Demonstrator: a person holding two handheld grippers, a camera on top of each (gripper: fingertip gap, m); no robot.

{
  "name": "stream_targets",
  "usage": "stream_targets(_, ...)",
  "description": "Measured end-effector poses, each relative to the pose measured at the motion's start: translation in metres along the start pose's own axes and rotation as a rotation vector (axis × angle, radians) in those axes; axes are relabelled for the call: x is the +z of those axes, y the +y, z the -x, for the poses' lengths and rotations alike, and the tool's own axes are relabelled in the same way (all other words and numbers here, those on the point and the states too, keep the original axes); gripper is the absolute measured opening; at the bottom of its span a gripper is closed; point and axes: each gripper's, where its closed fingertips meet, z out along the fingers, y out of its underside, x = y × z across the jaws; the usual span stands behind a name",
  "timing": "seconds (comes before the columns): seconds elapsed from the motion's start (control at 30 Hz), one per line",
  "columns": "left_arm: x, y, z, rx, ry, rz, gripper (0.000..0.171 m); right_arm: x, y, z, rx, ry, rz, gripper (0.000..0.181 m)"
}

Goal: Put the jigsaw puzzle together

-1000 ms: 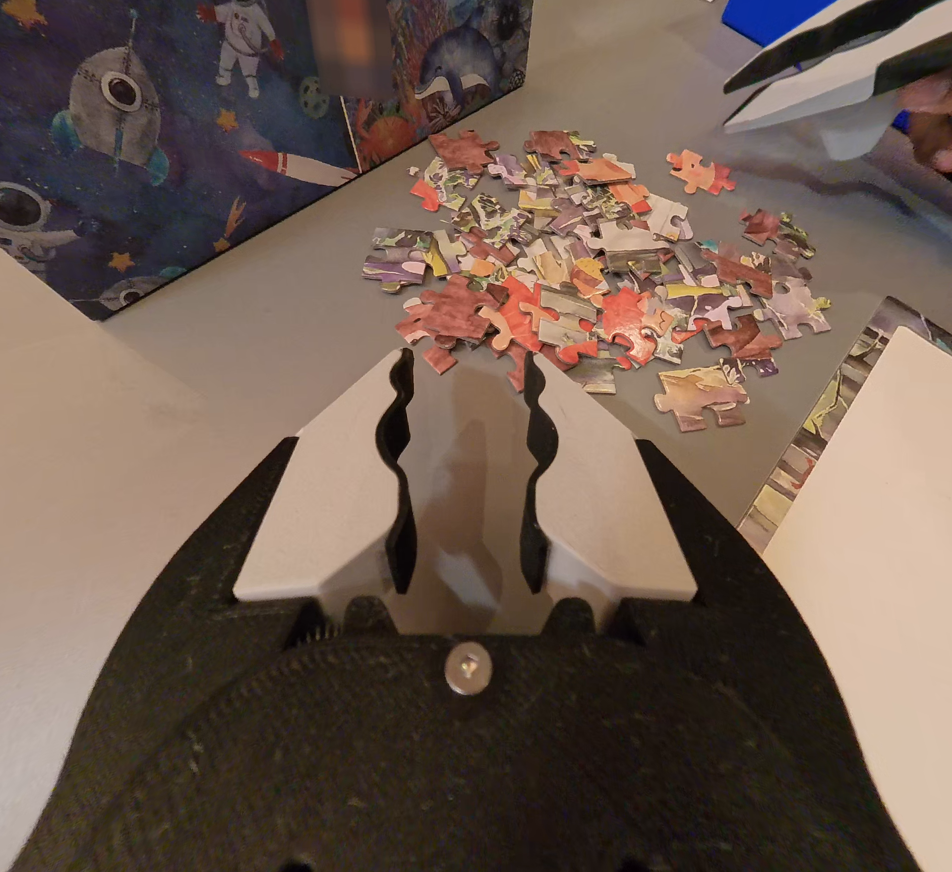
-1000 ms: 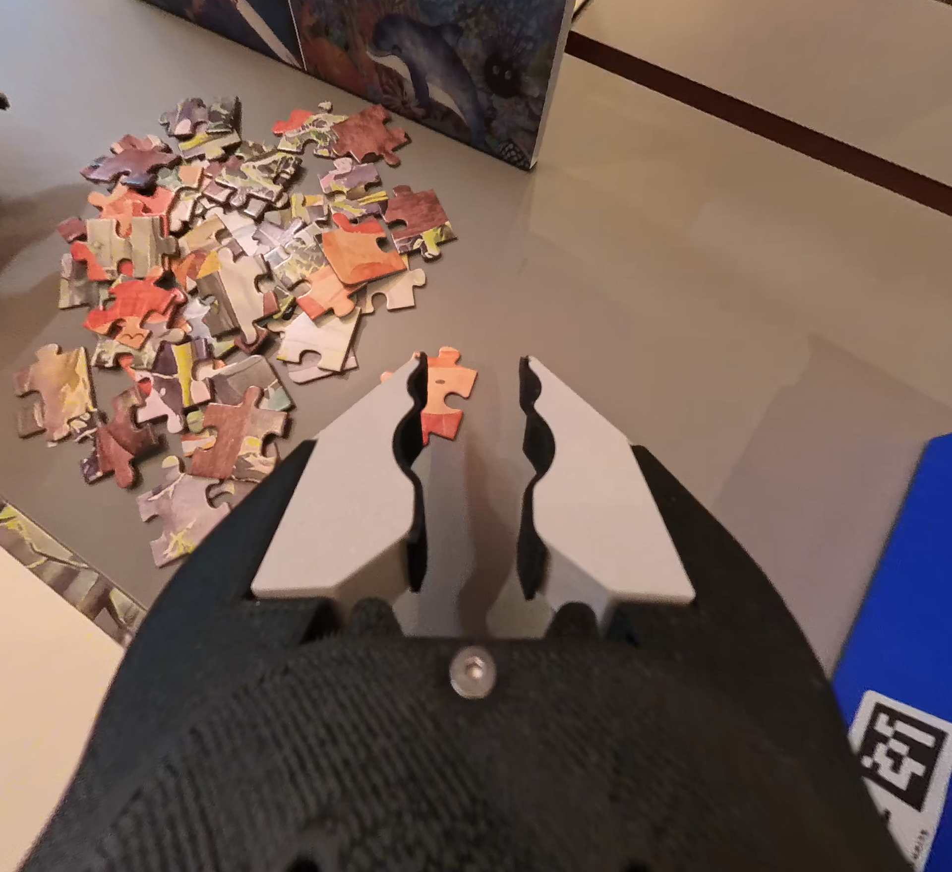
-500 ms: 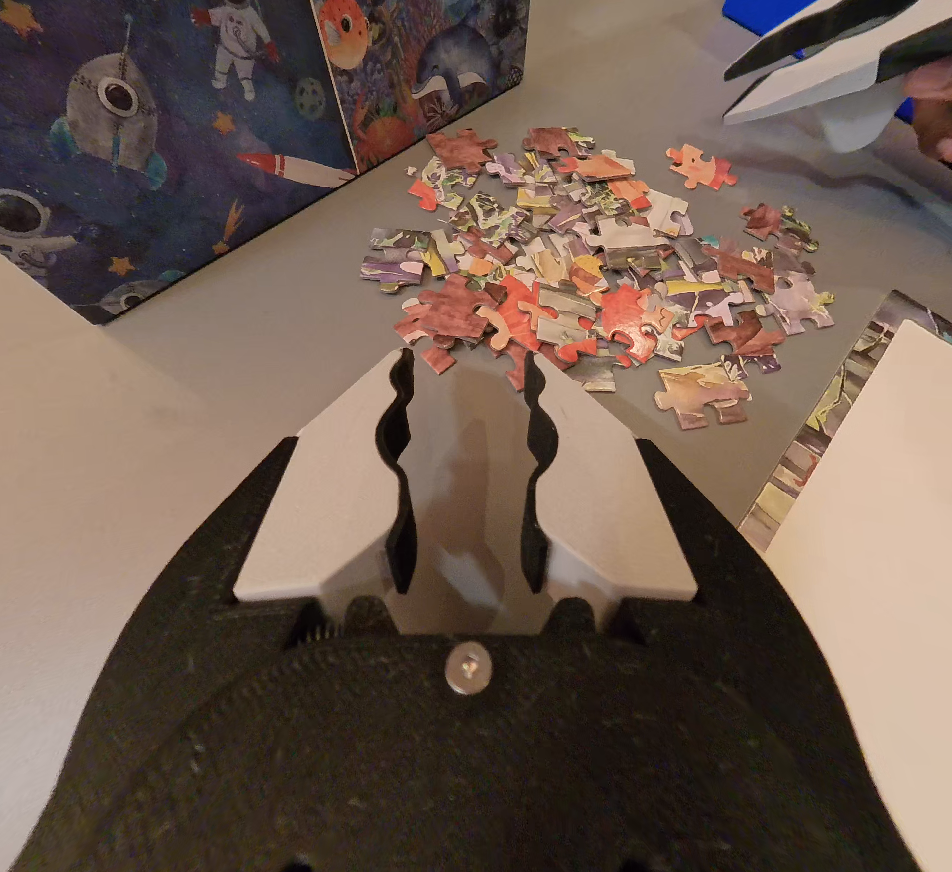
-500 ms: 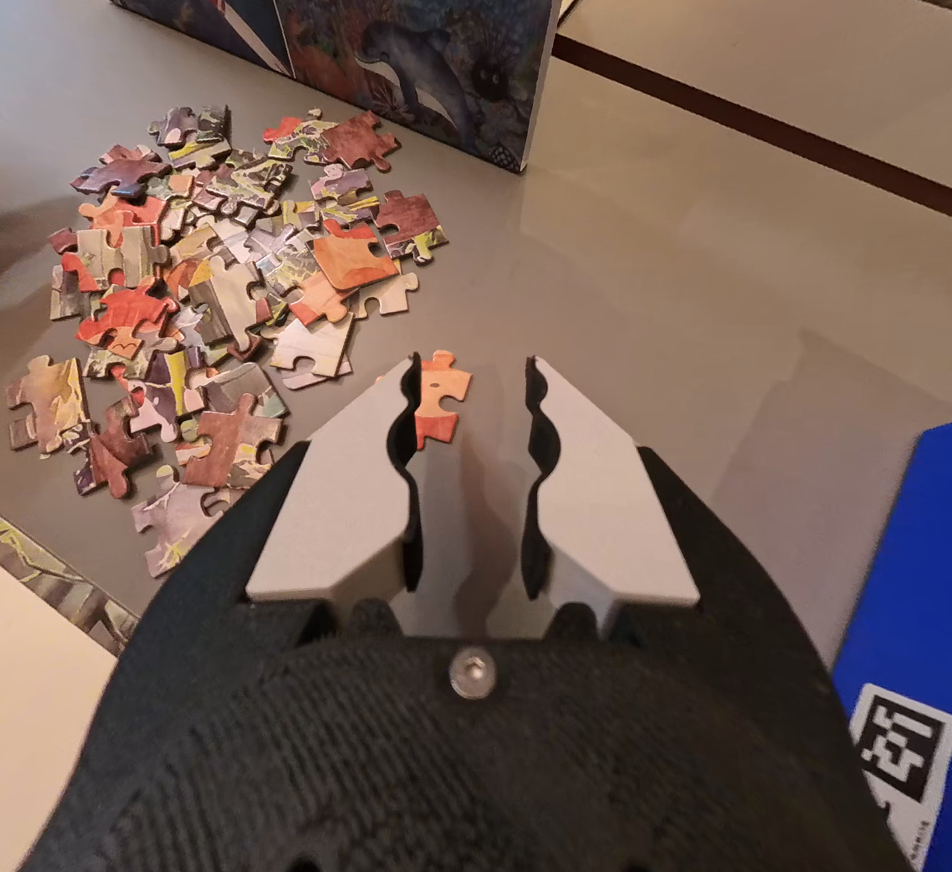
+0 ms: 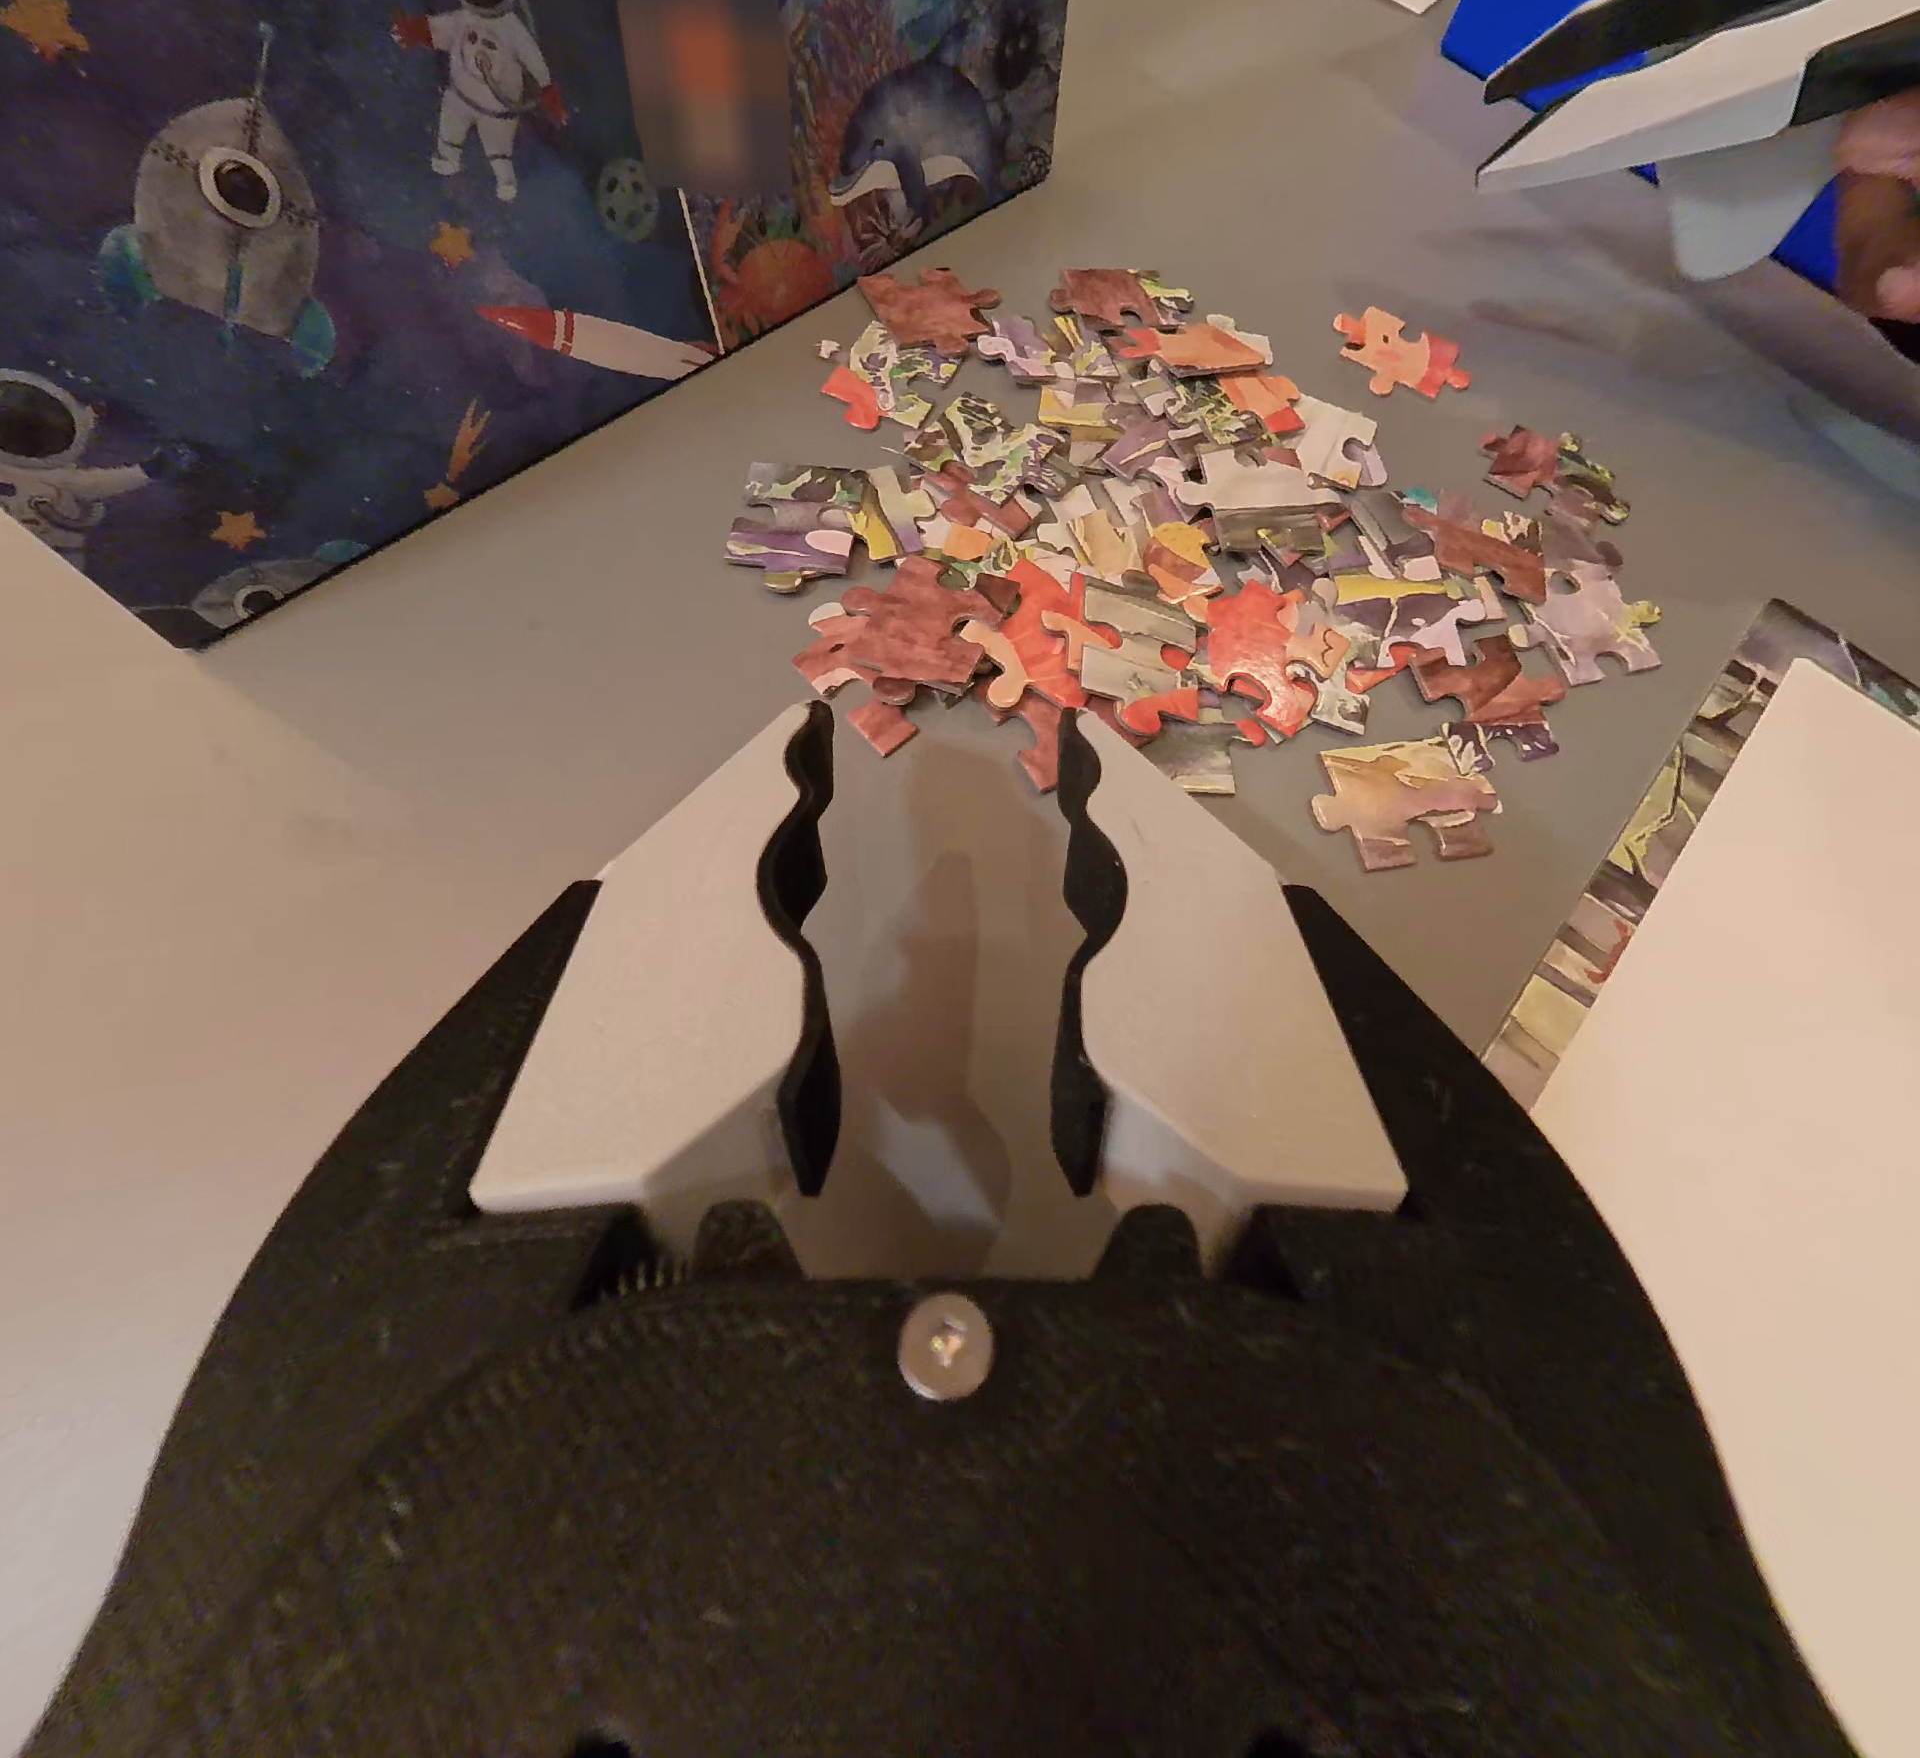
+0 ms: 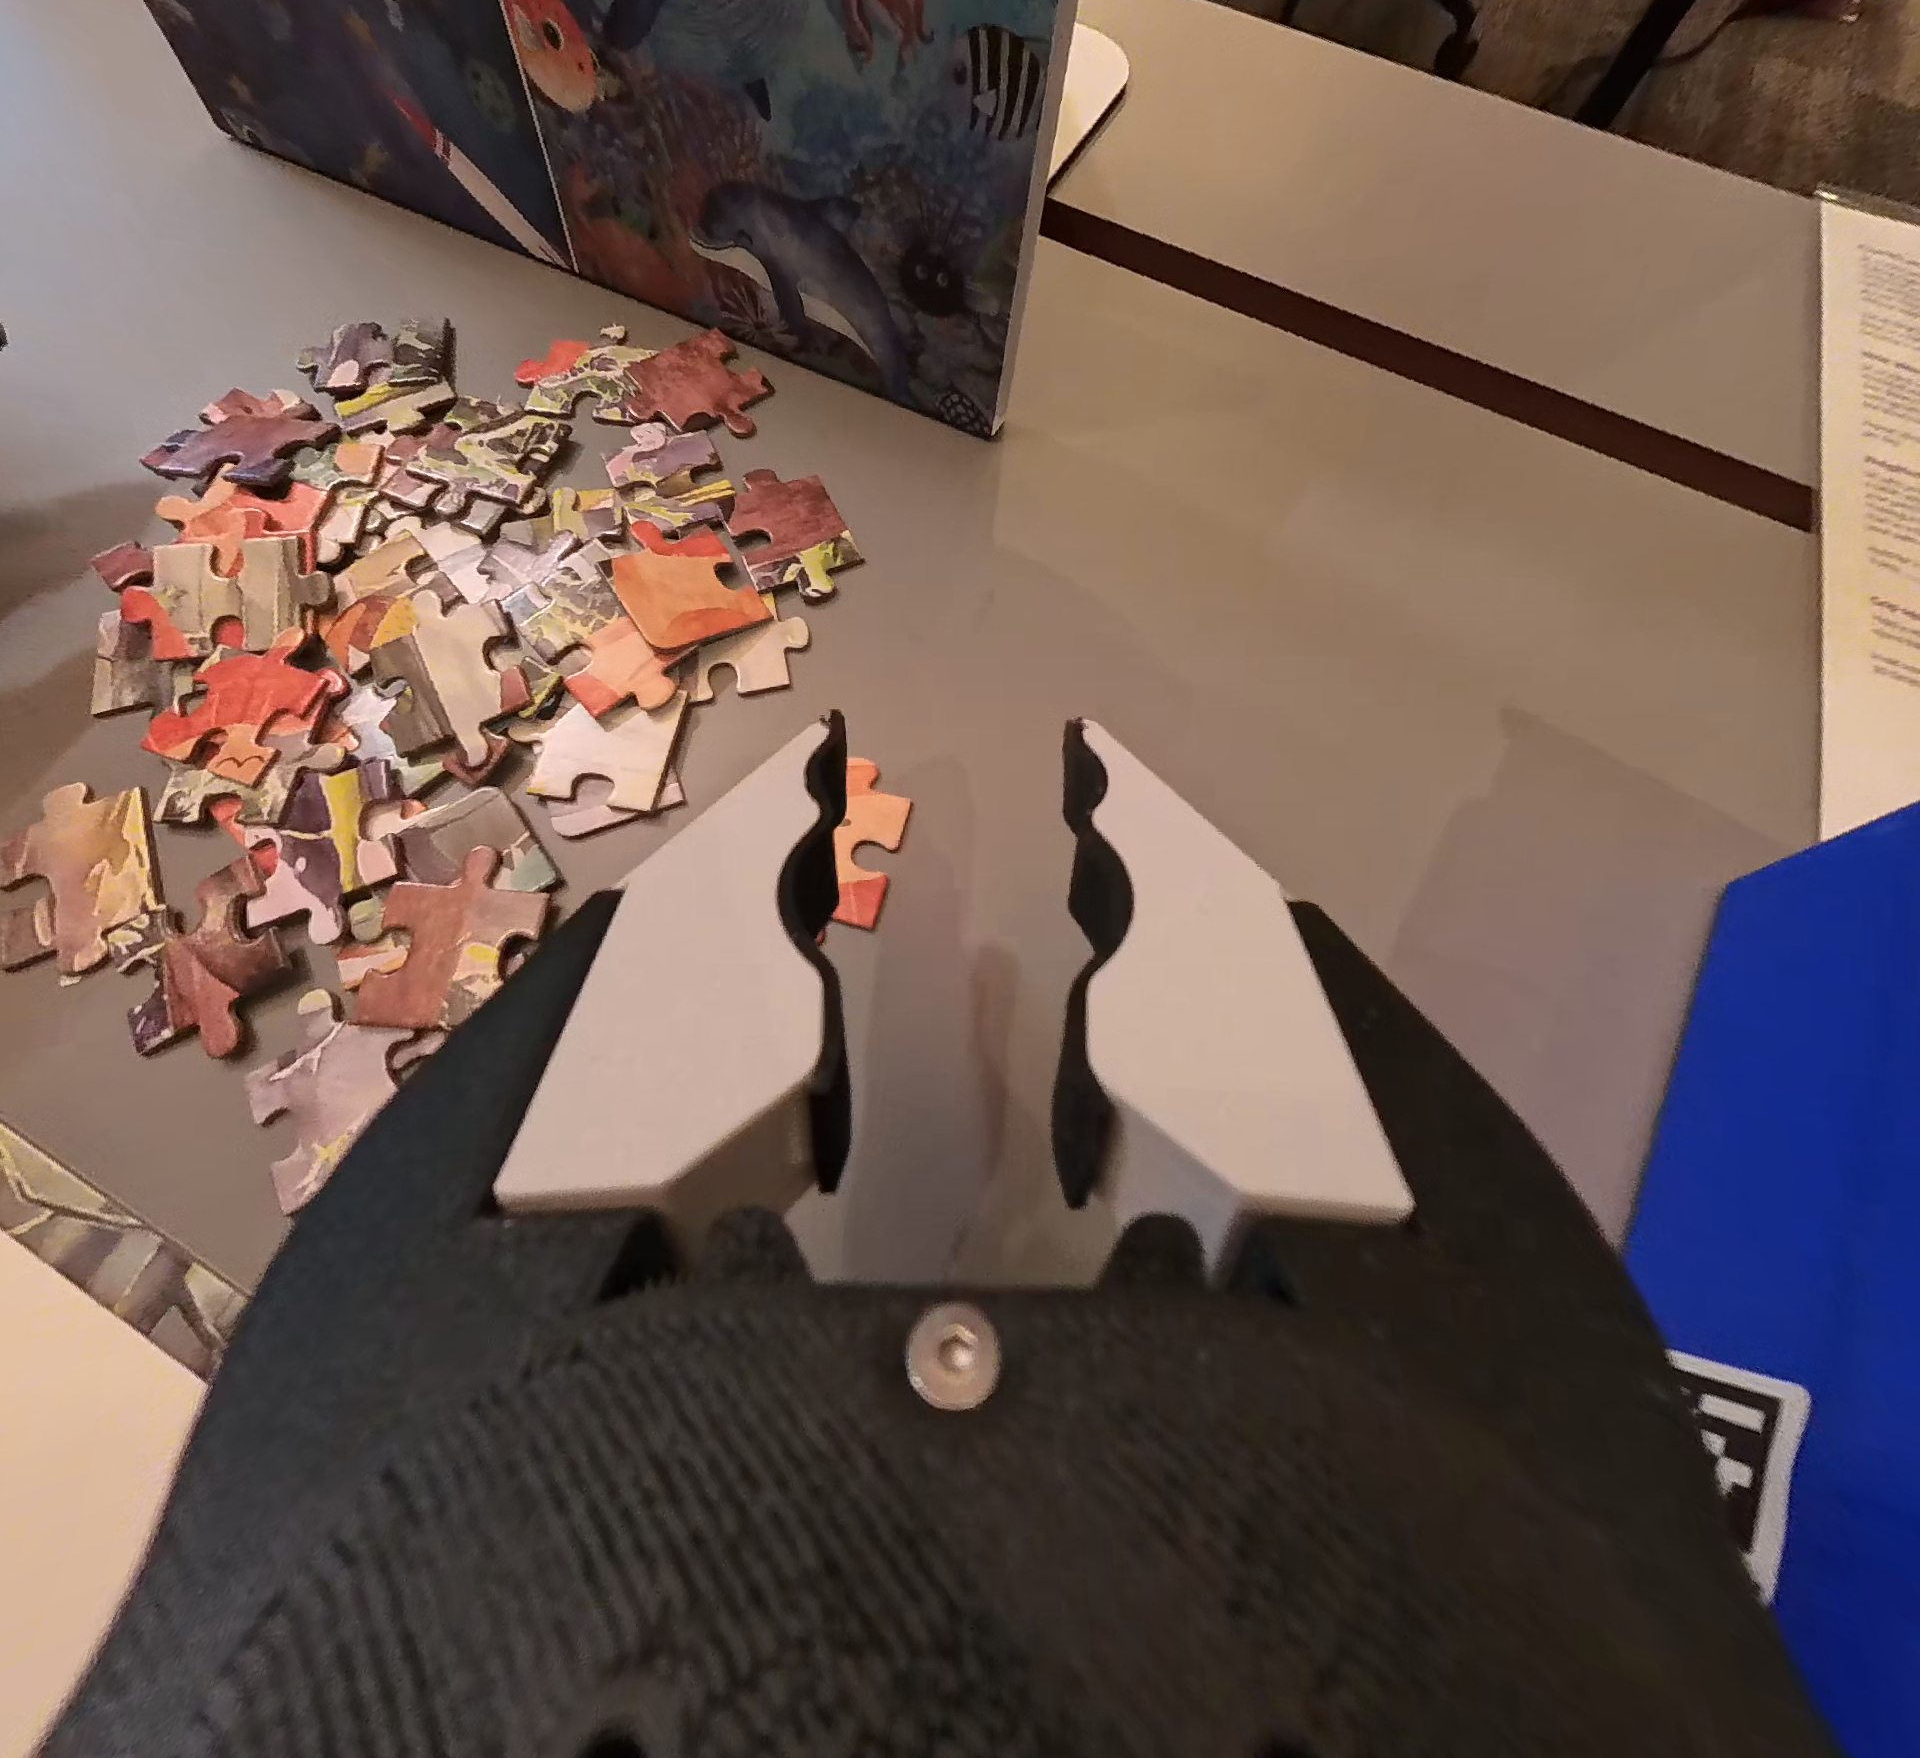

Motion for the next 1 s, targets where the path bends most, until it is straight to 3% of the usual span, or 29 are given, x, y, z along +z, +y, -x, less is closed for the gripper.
stream_targets(0.33,-0.002,-0.002,-0.011,0.017,0.074,-0.016,0.046,-0.001,0.0,-0.007,0.026,0.004,-0.013,0.041)
stream_targets(0.4,-0.006,-0.003,-0.032,0.07,0.197,-0.027,0.046,-0.002,-0.001,-0.008,0.042,-0.004,-0.021,0.041)
stream_targets(0.47,-0.019,0.004,-0.071,0.115,0.429,0.005,0.033,-0.003,-0.002,-0.007,0.046,-0.011,-0.025,0.041)
stream_targets(0.53,-0.037,0.012,-0.106,0.119,0.631,0.078,0.037,-0.004,-0.003,-0.005,0.037,-0.011,-0.029,0.041)
stream_targets(0.57,-0.042,0.018,-0.116,0.148,0.66,0.12,0.041,-0.004,-0.004,-0.004,0.032,-0.012,-0.032,0.041)
stream_targets(0.67,-0.041,0.032,-0.128,0.293,0.601,0.176,0.04,-0.007,-0.009,-0.001,0.023,-0.017,-0.049,0.041)
stream_targets(0.8,-0.037,0.043,-0.141,0.326,0.601,0.207,0.032,-0.011,-0.015,0.0,0.02,-0.018,-0.074,0.041)
stream_targets(1.0,-0.024,0.059,-0.132,0.403,0.492,0.277,0.037,-0.012,-0.016,-0.005,0.039,-0.01,-0.097,0.041)
